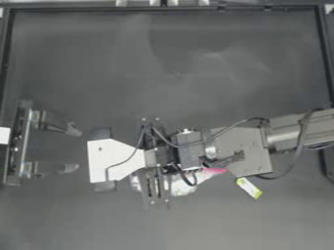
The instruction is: Put candy in bag
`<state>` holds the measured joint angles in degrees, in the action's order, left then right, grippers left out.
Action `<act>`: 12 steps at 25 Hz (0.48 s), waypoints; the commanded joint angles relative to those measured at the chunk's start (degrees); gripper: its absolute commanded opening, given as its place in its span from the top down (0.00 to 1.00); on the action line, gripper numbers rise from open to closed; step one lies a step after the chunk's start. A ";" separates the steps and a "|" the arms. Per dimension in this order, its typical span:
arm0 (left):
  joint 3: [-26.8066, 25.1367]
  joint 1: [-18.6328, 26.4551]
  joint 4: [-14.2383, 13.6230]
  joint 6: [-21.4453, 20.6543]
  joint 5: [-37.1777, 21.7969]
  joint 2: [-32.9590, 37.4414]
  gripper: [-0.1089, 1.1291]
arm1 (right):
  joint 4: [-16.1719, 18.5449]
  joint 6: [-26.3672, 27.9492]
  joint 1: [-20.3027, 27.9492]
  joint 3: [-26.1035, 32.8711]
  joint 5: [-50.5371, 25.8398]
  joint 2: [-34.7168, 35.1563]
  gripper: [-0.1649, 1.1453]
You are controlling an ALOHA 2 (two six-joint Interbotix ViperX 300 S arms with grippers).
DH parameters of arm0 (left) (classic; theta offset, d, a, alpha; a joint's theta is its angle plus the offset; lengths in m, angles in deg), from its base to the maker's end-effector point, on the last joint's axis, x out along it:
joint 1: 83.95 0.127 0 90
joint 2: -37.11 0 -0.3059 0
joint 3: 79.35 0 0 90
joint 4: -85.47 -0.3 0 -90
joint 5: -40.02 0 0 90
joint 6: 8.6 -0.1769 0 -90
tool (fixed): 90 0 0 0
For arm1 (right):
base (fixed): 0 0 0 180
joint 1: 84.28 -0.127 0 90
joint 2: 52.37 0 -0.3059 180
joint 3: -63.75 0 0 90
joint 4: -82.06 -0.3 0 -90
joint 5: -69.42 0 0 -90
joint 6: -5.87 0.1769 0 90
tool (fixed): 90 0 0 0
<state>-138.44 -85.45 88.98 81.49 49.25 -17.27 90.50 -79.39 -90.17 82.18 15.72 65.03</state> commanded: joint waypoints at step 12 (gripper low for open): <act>8.09 -2.64 1.67 -0.09 4.75 -16.52 0.13 | 2.81 2.72 -0.09 -2.29 2.46 -4.04 0.83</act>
<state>-132.46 -88.17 90.30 81.49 53.56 -32.48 92.96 -77.01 -90.08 79.37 17.92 63.71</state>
